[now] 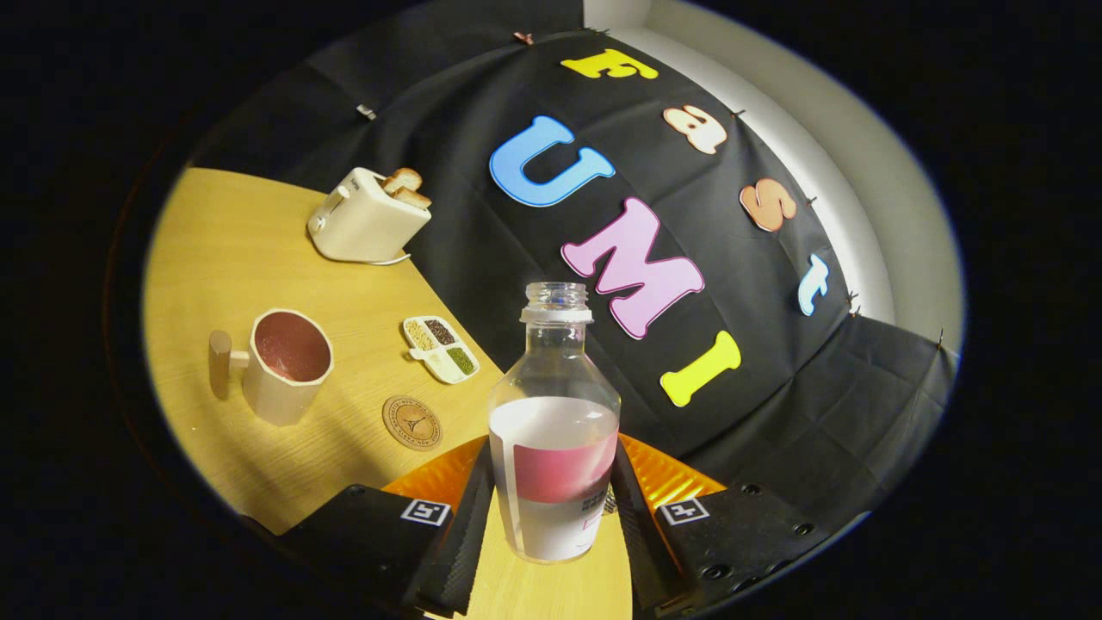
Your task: Take the bottle from table, then pour the juice into the cup, finally place the bottle on the coaster
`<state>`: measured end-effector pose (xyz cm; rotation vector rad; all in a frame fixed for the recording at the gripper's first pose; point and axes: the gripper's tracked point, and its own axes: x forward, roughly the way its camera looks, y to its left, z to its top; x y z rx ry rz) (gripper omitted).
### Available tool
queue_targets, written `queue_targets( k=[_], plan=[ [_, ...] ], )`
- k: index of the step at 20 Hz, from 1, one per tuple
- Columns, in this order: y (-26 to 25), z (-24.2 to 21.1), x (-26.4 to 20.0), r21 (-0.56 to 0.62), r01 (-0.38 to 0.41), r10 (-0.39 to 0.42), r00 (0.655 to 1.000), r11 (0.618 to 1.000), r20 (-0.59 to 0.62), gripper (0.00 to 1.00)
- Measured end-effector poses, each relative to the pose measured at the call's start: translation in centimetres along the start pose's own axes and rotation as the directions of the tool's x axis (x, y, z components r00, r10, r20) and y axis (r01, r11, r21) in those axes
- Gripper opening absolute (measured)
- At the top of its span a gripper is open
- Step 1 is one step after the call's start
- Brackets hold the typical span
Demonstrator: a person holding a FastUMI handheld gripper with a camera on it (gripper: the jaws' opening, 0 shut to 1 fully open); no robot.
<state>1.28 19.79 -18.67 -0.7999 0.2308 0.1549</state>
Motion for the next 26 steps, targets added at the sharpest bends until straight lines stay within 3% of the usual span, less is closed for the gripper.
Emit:
queue_targets(
  k=[6, 14, 26],
  plan=[
    [2.4, 0.8, 1.0, -0.227, 0.000, 0.002, 1.000, 0.974, 0.007, 0.72],
    [4.7, 1.9, 1.8, -0.493, 0.011, 0.016, 0.999, 0.870, 0.051, 0.73],
    [7.8, 1.4, 2.4, -0.625, -0.019, 0.060, 0.997, 0.781, 0.045, 0.73]
  ],
)
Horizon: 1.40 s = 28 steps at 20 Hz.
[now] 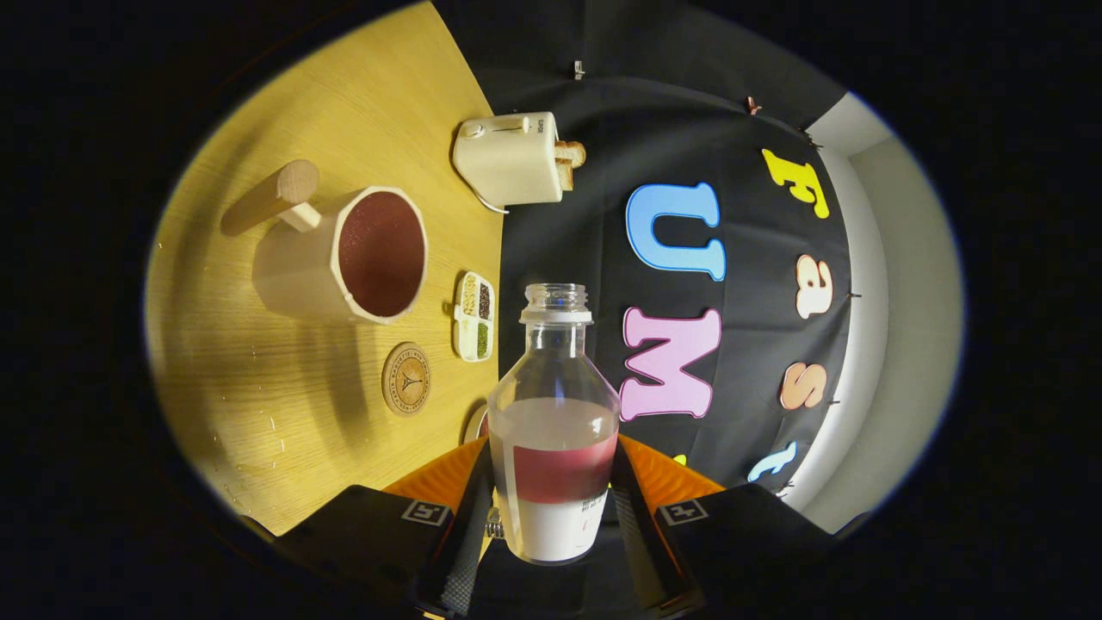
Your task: Take the bottle from table, then pour the juice into the cup, finally place the bottle on the coaster
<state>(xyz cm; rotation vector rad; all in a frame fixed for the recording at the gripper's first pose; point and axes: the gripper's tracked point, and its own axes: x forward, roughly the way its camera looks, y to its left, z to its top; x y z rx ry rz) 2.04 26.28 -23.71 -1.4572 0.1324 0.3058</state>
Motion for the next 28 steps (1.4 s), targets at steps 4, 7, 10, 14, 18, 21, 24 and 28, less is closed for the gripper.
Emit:
queue_targets(
  k=[4, 7, 10, 14, 18, 21, 24, 28],
  plan=[
    [0.6, -0.2, 0.1, -0.067, -0.016, 0.015, 1.000, 0.998, -0.006, 0.72],
    [0.8, -0.3, 0.3, -0.112, -0.022, 0.021, 1.000, 0.993, -0.004, 0.72],
    [1.1, -0.4, 0.0, -0.135, -0.024, 0.023, 1.000, 0.991, -0.008, 0.72],
    [1.3, 0.0, 0.0, -0.172, -0.021, 0.023, 1.000, 0.985, 0.011, 0.72],
    [1.2, 0.5, 0.2, -0.203, -0.010, 0.016, 0.999, 0.979, 0.029, 0.73],
    [1.3, 0.6, 0.4, -0.219, -0.010, 0.018, 0.999, 0.976, 0.035, 0.72],
    [1.3, 0.6, 0.3, -0.230, -0.010, 0.019, 0.999, 0.973, 0.037, 0.72],
    [1.3, 0.9, 0.5, -0.259, -0.004, 0.019, 0.998, 0.966, 0.053, 0.72]
  ],
)
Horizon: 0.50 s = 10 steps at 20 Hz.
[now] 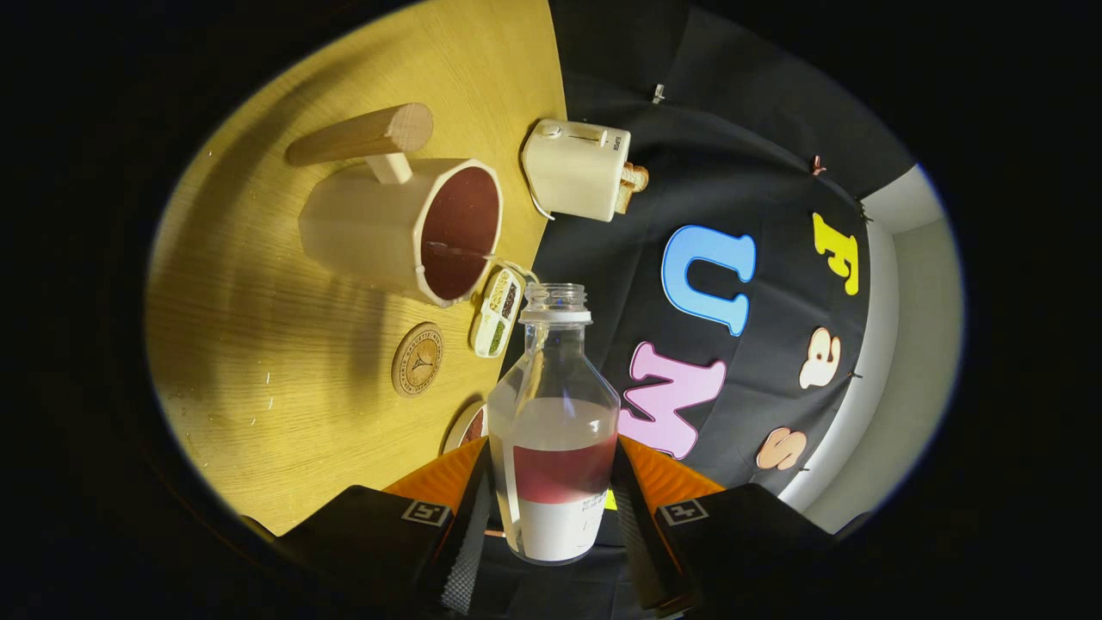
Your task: Take the bottle from table, then pour the juice into the cup, finally place the bottle on the coaster
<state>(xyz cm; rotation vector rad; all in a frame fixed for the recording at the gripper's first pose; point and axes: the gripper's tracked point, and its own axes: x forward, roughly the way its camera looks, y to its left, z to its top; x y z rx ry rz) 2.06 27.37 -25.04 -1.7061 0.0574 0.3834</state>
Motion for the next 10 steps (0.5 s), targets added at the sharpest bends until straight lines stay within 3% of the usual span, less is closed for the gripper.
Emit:
queue_targets(
  k=[10],
  plan=[
    [-0.33, 0.02, 0.05, -0.025, 0.007, -0.006, 1.000, 1.000, 0.011, 0.72]
  ],
)
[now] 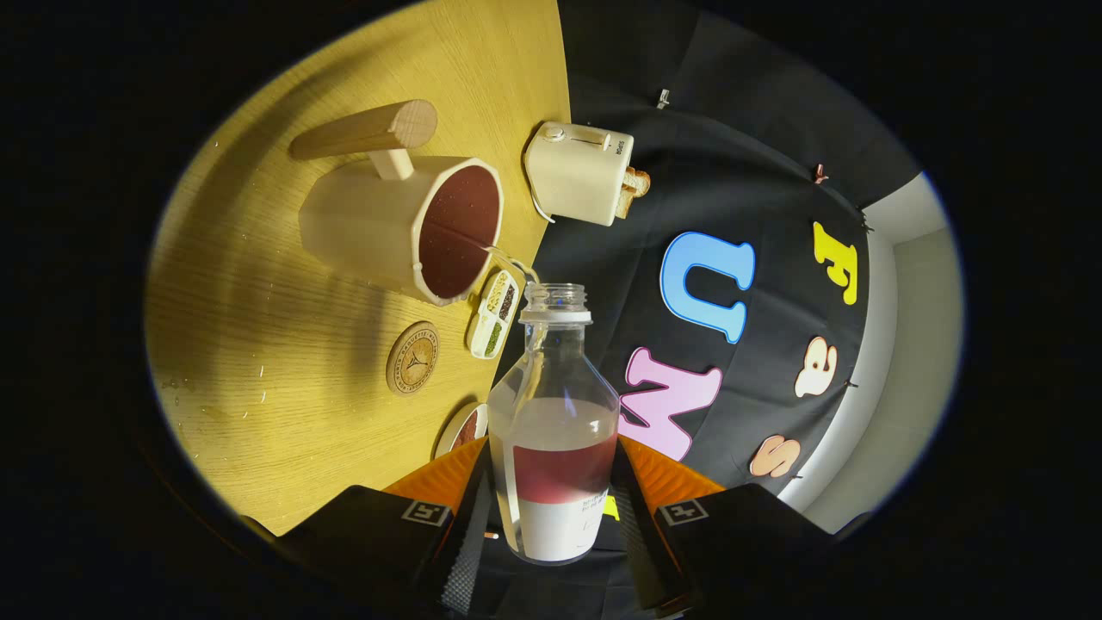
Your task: Take the bottle from table, then pour the juice into the cup, finally place the bottle on the coaster
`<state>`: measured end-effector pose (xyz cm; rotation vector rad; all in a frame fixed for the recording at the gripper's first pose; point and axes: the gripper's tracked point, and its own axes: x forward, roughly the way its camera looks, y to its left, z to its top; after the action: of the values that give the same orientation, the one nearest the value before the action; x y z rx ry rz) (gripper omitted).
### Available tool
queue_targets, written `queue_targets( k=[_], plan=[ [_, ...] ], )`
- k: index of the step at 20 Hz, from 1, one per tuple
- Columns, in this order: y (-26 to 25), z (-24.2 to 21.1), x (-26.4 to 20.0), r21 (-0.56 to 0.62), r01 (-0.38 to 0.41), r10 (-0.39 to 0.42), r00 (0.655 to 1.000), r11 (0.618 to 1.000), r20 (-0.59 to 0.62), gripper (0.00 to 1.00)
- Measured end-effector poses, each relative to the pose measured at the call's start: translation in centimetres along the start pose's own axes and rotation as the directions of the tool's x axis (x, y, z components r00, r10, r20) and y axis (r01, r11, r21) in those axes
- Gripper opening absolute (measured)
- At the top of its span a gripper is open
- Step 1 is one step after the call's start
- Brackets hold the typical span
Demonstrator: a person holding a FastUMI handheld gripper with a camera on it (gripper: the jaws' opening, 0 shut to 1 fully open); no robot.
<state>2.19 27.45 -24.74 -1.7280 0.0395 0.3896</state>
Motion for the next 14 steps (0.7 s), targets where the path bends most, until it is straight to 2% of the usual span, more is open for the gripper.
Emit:
queue_targets(
  k=[14],
  plan=[
    [-0.45, 0.17, 0.11, -0.056, 0.015, -0.013, 1.000, 0.998, 0.026, 0.72]
  ],
)
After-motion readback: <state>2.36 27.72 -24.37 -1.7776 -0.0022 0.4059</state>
